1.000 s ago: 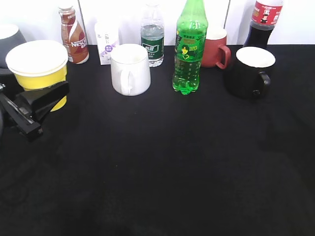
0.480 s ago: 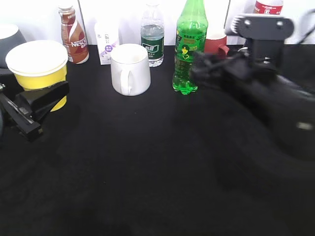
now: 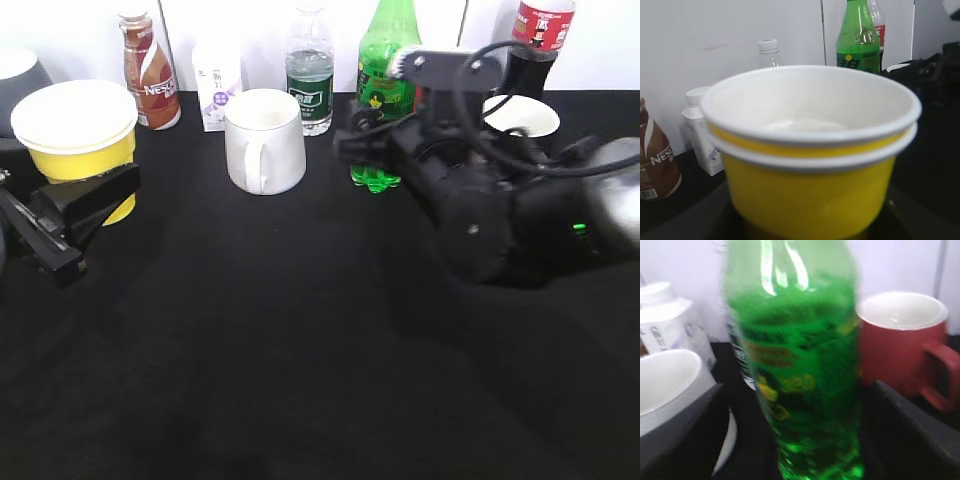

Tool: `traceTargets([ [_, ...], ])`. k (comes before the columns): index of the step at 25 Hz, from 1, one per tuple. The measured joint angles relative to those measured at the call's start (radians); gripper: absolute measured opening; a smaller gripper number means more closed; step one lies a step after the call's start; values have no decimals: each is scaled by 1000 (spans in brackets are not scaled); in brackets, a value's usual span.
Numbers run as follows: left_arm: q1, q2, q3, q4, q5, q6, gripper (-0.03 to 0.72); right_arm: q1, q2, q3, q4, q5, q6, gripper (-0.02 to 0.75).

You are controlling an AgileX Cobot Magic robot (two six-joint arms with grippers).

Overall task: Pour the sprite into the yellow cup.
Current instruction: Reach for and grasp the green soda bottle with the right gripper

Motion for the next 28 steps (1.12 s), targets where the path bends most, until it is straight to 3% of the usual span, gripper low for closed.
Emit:
traceTargets([
  [6,0,0,0,0,-1,0,426,-34,88,-56,-5,-27,35,659],
  [12,0,0,0,0,-3,0,426,-82,122,-132,-116,-25,67,643],
  [23,0,0,0,0,-18,0,426,-94,257,-259,-159,-29,77,589],
  [26,0,0,0,1,-19,0,426,-94,258,-259,-159,-31,58,475],
  [28,0,0,0,1,-20,0,426,-94,261,-259,-159,-44,37,468],
])
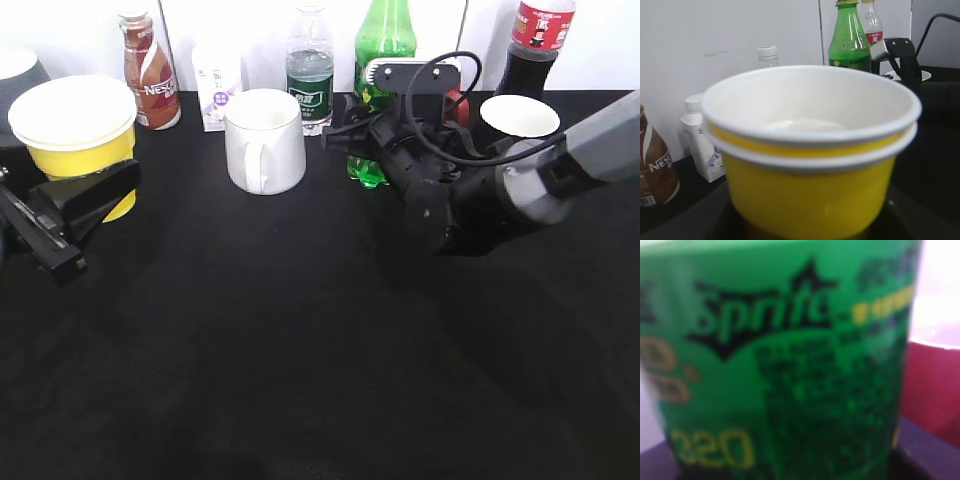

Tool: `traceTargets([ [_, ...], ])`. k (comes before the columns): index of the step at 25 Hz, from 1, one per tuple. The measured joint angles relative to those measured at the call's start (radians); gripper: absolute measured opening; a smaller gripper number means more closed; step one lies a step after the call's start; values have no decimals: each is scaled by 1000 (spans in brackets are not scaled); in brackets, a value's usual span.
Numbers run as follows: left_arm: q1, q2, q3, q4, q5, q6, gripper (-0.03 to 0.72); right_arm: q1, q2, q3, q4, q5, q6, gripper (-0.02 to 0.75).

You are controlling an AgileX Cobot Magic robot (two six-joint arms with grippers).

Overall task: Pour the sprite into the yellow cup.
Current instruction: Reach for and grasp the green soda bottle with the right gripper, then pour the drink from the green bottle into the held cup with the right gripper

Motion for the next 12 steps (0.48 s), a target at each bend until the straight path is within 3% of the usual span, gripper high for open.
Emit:
traceTargets([
  [7,0,0,0,2,0,0,426,7,-143,186,-15,-51,-9,467],
  [12,0,0,0,23,0,-2,426,63,-443,365,-168,5,-101,459],
])
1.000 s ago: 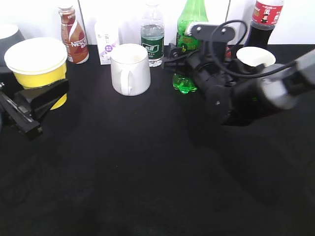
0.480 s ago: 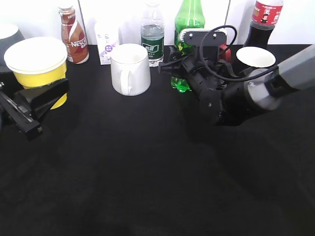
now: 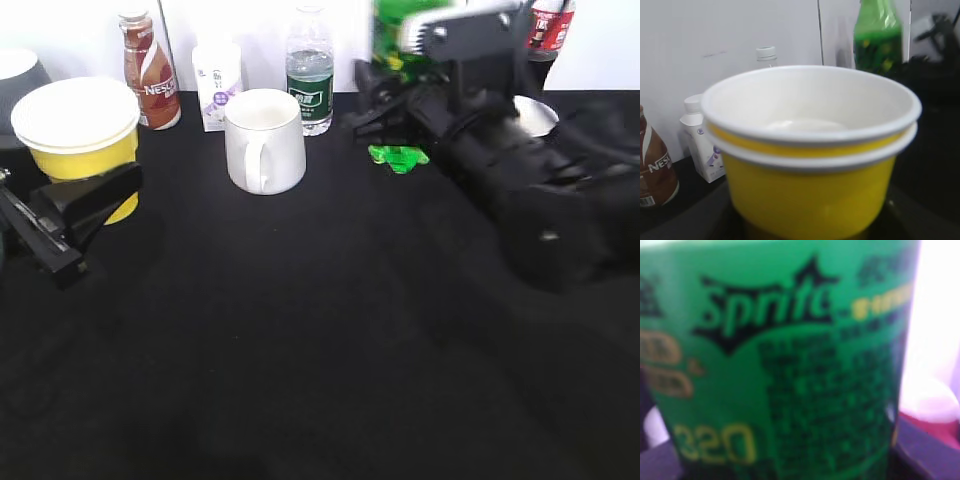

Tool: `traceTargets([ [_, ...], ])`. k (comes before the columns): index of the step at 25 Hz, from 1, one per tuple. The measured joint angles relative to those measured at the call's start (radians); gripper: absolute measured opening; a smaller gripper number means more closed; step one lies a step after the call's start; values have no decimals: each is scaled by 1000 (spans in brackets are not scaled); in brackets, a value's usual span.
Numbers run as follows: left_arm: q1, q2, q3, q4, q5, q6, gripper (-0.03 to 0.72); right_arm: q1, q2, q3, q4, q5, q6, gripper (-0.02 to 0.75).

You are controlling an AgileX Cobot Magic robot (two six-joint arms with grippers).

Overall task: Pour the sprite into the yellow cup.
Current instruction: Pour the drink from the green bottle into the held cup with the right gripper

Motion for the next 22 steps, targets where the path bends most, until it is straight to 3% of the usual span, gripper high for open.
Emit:
traceTargets([
  [6,-7,0,0,177,-2,-92,426,4,-21,2,-185,123,-346,459],
  [8,-18,1,0,184,-3,-97,426,4,-21,2,-249,124,-437,459],
  [12,-67,101,0,185,-39,-99,426,4,-21,2,-276,124,-623,459],
  [22,-69,123,0,237,-71,-75,426,4,-21,2,-273,82,-1036,459],
])
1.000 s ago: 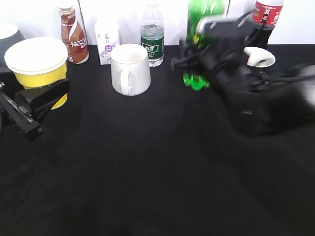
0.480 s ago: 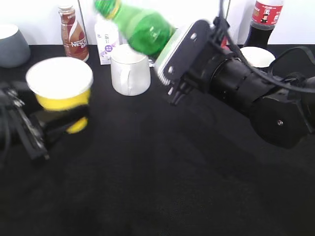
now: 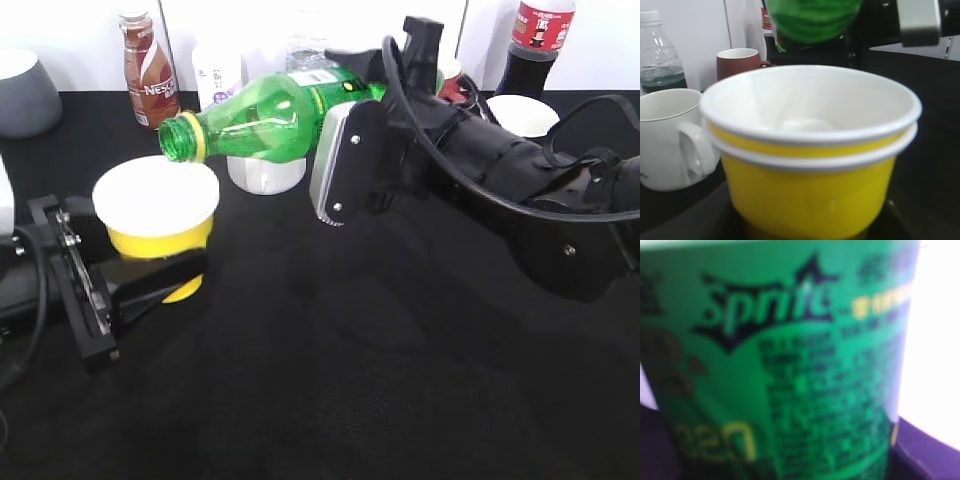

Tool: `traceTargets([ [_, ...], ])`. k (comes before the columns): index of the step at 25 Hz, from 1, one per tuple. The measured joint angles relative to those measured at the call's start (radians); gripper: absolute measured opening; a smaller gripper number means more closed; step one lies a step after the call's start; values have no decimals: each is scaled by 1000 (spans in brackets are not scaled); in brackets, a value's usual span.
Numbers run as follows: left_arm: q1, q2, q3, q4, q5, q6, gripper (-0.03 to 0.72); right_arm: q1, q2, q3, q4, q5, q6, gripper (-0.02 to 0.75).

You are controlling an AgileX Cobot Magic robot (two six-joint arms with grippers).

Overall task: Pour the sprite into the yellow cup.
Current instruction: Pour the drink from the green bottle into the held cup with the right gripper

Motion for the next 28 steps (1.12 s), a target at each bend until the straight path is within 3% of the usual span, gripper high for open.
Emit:
traceTargets([
  [8,0,0,0,12,5,2,426,0,0,0,39,-76,-204,459],
  [28,0,0,0,13,17,2,426,0,0,0,42,-100,-246,459],
])
